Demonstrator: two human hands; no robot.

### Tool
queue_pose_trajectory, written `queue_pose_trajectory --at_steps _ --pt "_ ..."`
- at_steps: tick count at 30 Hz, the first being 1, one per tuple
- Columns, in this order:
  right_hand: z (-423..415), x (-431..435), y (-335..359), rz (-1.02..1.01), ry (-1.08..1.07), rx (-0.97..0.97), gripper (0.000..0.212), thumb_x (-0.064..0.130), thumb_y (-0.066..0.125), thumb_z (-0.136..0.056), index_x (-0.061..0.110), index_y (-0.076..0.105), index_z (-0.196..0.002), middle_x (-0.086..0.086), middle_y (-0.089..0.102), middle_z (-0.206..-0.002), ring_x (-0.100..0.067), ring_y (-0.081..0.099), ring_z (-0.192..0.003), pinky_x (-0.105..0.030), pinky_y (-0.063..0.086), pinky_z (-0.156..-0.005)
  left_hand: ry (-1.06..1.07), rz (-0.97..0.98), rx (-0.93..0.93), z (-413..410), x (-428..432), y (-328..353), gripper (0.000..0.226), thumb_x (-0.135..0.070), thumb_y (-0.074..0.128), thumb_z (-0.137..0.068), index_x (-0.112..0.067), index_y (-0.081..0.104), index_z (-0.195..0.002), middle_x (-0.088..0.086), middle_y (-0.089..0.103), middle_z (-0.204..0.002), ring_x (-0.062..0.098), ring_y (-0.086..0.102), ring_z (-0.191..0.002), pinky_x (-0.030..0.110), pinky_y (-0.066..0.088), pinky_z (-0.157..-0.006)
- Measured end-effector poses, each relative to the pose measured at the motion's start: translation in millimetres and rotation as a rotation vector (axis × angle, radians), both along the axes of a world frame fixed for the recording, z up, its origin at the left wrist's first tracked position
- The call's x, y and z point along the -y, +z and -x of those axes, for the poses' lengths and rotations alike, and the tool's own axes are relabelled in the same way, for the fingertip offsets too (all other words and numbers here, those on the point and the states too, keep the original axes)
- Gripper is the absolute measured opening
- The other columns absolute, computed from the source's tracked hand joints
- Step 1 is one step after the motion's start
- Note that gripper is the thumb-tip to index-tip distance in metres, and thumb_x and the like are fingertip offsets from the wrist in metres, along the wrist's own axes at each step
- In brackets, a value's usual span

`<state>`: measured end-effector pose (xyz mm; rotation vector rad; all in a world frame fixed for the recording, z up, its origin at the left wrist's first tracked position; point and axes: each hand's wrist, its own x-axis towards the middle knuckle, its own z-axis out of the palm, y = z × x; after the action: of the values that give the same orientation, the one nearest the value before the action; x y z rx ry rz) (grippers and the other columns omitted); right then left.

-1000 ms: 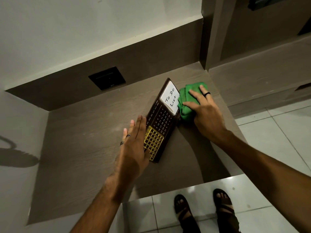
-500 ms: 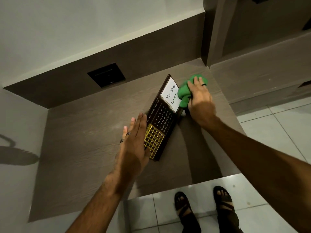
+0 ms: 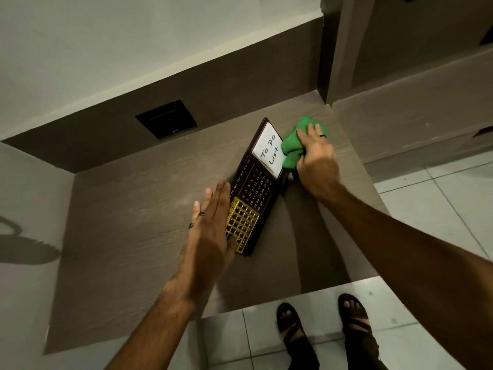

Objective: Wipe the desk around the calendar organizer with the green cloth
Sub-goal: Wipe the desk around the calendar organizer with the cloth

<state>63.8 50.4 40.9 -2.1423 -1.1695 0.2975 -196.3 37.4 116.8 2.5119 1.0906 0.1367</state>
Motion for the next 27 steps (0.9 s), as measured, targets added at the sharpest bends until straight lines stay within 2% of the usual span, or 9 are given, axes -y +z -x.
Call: queue_pose_trajectory --at_steps 5,8,10,12,14,17,21,25,27 --pt "89.3 67.5 -11.3 -0.08 0.185 -0.025 0.072 -0.015 0.06 -0.073 0.011 0.049 -0.139 -0.013 0.036 -0.153 -0.031 0.029 -0.143 -0.047 0.034 -0.112 0.02 0.003 0.007 -0.8 -0.8 -1.5 0.089 0.003 0.063 -0.084 -0.006 0.005 -0.151 0.005 0.003 -0.16 0.027 -0.002 -0.15 0.052 0.011 -0.122" --pt "136.8 129.7 -18.2 -0.103 0.492 -0.037 0.073 -0.004 0.069 -0.069 0.016 0.05 -0.137 -0.006 0.035 -0.153 -0.023 0.028 -0.142 -0.043 0.034 -0.11 0.027 0.001 0.019 -0.3 -0.4 -2.4 0.089 0.004 0.065 -0.082 -0.004 0.009 -0.152 0.006 0.006 -0.16 0.027 0.001 -0.15 0.052 0.012 -0.122" --pt "131.8 141.9 -16.7 -0.129 0.612 -0.072 0.068 0.005 0.061 -0.075 0.018 0.046 -0.139 -0.004 0.034 -0.153 -0.021 0.029 -0.143 -0.04 0.03 -0.112 0.02 -0.003 0.022 -0.6 -0.4 -3.0 0.091 0.005 0.066 -0.081 -0.004 0.009 -0.151 0.007 0.008 -0.16 0.027 0.002 -0.15 0.053 0.012 -0.122" --pt "107.6 127.8 -13.0 -0.158 0.572 -0.093 0.062 0.001 0.053 -0.076 0.01 0.052 -0.137 -0.012 0.041 -0.149 -0.028 0.035 -0.14 -0.04 0.03 -0.114 0.042 0.02 0.035 -1.9 -0.8 -3.1 0.097 0.006 0.066 -0.079 -0.01 0.004 -0.151 0.005 0.006 -0.16 0.025 0.001 -0.15 0.052 0.009 -0.122" --pt "72.4 95.0 -8.5 -0.151 0.382 -0.1 0.065 -0.013 0.058 -0.071 0.004 0.054 -0.134 -0.021 0.045 -0.144 -0.038 0.04 -0.136 -0.05 0.034 -0.112 0.067 0.044 0.041 -3.9 -1.7 -3.6 0.102 0.006 0.066 -0.078 -0.017 -0.003 -0.15 -0.001 0.002 -0.16 0.022 -0.001 -0.149 0.049 0.006 -0.123" --pt "21.2 41.3 -0.7 -0.095 0.185 -0.035 0.071 -0.019 0.055 -0.069 0.001 0.05 -0.136 -0.025 0.041 -0.147 -0.039 0.033 -0.14 -0.049 0.03 -0.115 0.099 0.065 0.034 -5.0 -3.4 -4.1 0.105 0.007 0.066 -0.077 -0.018 -0.003 -0.152 -0.001 0.002 -0.161 0.02 -0.002 -0.149 0.046 0.003 -0.123" --pt "42.5 37.9 -3.1 -0.05 0.098 -0.002 0.07 -0.018 0.053 -0.072 0.005 0.05 -0.138 -0.022 0.038 -0.15 -0.039 0.033 -0.14 -0.05 0.034 -0.112 0.109 0.083 0.045 -6.0 -3.1 -4.6 0.102 0.007 0.066 -0.078 -0.014 0.001 -0.153 0.003 0.005 -0.162 0.021 -0.002 -0.149 0.047 0.002 -0.123" --pt "135.9 123.1 -2.7 -0.167 0.453 0.078 0.068 -0.007 0.083 -0.055 0.01 0.066 -0.119 -0.016 0.061 -0.132 -0.035 0.057 -0.122 -0.049 0.056 -0.088 0.091 0.054 0.068 -6.6 -1.5 -5.1 0.102 0.003 0.066 -0.079 -0.016 -0.001 -0.154 -0.002 0.002 -0.16 0.018 -0.005 -0.149 0.042 -0.002 -0.122" --pt "157.3 153.9 -5.3 -0.16 0.704 0.011 0.069 0.005 0.085 -0.059 0.016 0.063 -0.124 -0.009 0.061 -0.133 -0.027 0.057 -0.123 -0.045 0.054 -0.092 0.108 0.059 0.058 -4.6 -4.4 -8.6 0.104 0.005 0.065 -0.078 -0.019 -0.003 -0.153 -0.003 0.001 -0.16 0.016 -0.006 -0.148 0.041 -0.003 -0.122"
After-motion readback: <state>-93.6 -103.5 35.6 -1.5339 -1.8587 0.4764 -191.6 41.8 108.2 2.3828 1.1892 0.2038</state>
